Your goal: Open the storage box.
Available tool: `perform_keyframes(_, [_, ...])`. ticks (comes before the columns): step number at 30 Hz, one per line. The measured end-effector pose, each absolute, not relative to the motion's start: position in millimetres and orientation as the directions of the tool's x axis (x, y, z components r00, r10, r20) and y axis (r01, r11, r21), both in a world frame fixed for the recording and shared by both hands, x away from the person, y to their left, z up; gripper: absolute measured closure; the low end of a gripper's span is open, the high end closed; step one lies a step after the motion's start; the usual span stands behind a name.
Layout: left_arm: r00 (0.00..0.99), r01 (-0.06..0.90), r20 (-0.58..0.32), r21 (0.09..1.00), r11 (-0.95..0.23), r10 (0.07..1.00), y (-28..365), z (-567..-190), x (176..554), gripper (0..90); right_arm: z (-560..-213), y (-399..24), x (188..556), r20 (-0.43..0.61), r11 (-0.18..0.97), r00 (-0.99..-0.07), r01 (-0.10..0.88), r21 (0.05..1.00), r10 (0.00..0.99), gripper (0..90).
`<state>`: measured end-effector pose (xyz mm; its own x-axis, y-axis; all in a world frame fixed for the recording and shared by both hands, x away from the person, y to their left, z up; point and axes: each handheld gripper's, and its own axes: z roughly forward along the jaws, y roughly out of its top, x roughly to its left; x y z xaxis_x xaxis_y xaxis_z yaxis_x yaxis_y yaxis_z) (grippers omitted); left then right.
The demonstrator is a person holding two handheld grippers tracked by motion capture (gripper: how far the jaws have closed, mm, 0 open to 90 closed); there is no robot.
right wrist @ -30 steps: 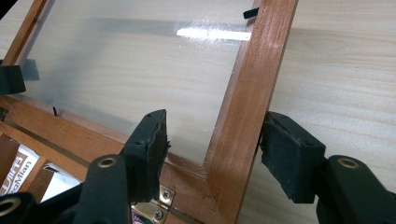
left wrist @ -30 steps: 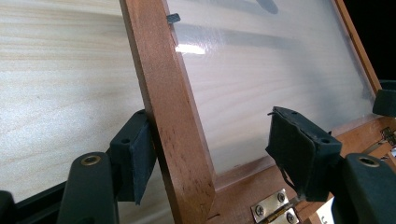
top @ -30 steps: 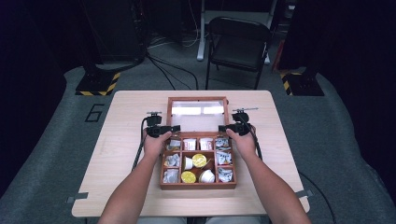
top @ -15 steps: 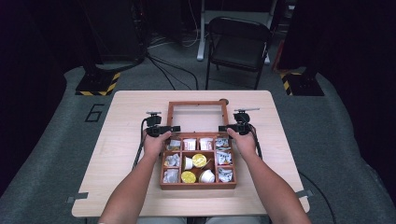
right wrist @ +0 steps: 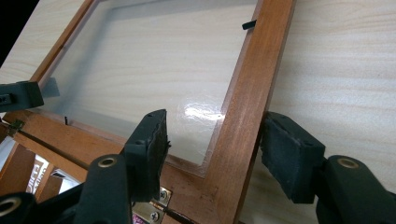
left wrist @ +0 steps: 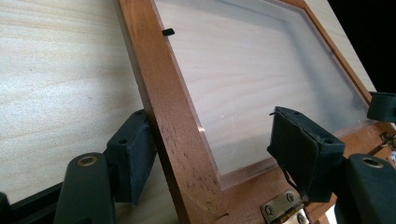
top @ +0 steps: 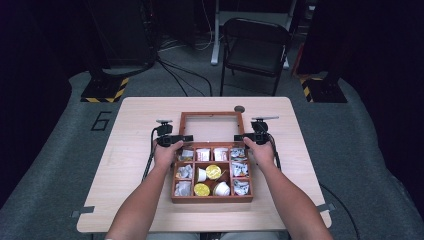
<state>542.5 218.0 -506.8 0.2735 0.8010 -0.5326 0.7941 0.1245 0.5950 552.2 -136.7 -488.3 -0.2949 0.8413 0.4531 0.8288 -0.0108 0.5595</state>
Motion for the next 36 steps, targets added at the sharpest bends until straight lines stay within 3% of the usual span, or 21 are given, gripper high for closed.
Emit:
perform_keyframes(18, [0.251,0.807,-0.542,0.575,0.136,0.802,222.9,-506.7,542.7,32.0,-491.0,-137.8,552.3,0.474,-0.040,-0.266,0.839,0.542,0.839,39.8])
perform_keyframes(26, [0.245,0.795,-0.520,0.591,0.138,0.818,243.9,-488.2,532.4,33.3,-474.6,-144.6,542.6,0.411,-0.001,-0.314,0.793,0.609,0.856,42.2])
perform_keyframes(36, [0.337,0.735,-0.491,0.670,0.101,0.803,246.9,-446.5,504.7,36.5,-442.7,-128.7,497.1,0.276,0.170,-0.501,0.675,0.718,0.820,43.3])
